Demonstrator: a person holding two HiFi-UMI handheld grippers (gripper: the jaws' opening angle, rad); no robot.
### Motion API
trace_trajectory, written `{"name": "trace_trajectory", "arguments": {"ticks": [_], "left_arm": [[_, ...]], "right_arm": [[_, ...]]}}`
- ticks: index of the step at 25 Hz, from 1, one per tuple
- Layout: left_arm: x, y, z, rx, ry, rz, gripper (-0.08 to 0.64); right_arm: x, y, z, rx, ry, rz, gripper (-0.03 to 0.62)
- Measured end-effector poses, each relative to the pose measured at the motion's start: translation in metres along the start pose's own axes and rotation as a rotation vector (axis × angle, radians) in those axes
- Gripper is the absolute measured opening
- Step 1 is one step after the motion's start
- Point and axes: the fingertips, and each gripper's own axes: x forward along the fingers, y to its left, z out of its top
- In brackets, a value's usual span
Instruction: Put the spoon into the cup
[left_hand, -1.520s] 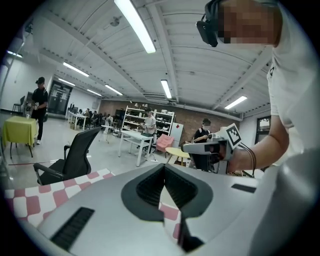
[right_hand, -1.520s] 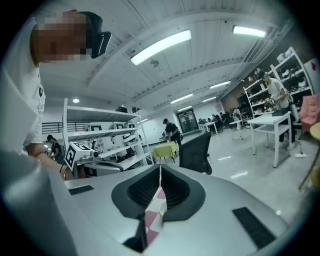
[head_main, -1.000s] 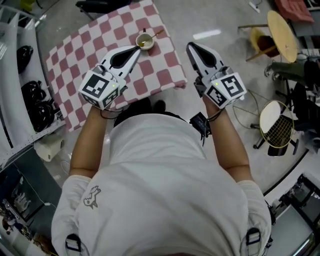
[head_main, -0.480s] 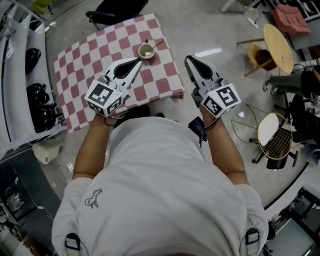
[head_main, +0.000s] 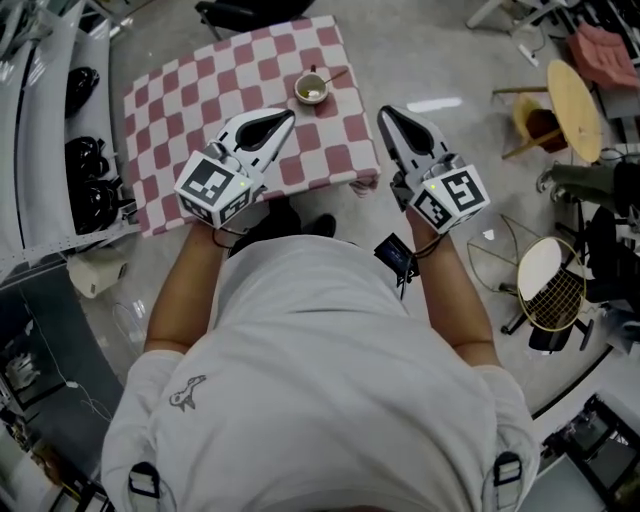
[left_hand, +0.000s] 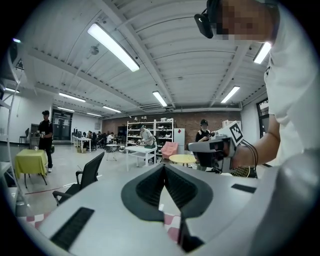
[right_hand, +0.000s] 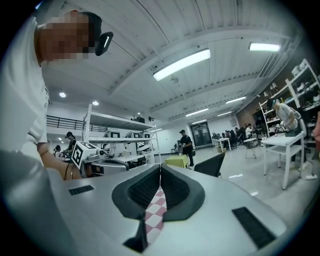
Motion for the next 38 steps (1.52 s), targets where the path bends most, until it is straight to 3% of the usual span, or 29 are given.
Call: {"name": "trace_trajectory", "arguments": {"ticks": [14,25,38], "left_arm": [[-0.057,-0.016,0.003,0.016,-0.016,-0.074,0.014],[-0.164,-0.027,0.002,0.004,-0.056,-0.143,0.014],[-0.257,-0.060,-0.030,-0.032,-0.067,-0.206,0.014]], "right_arm": [[-0.003,0.055,0.000,-0.034,-0.001,-0.052,0.034],[0.002,0.151,-0.024,-0.031,0.021,-0.114,0.034],[-0.019,0.273,-0.044,-0.051,0.032,-0.161,0.035]]}}
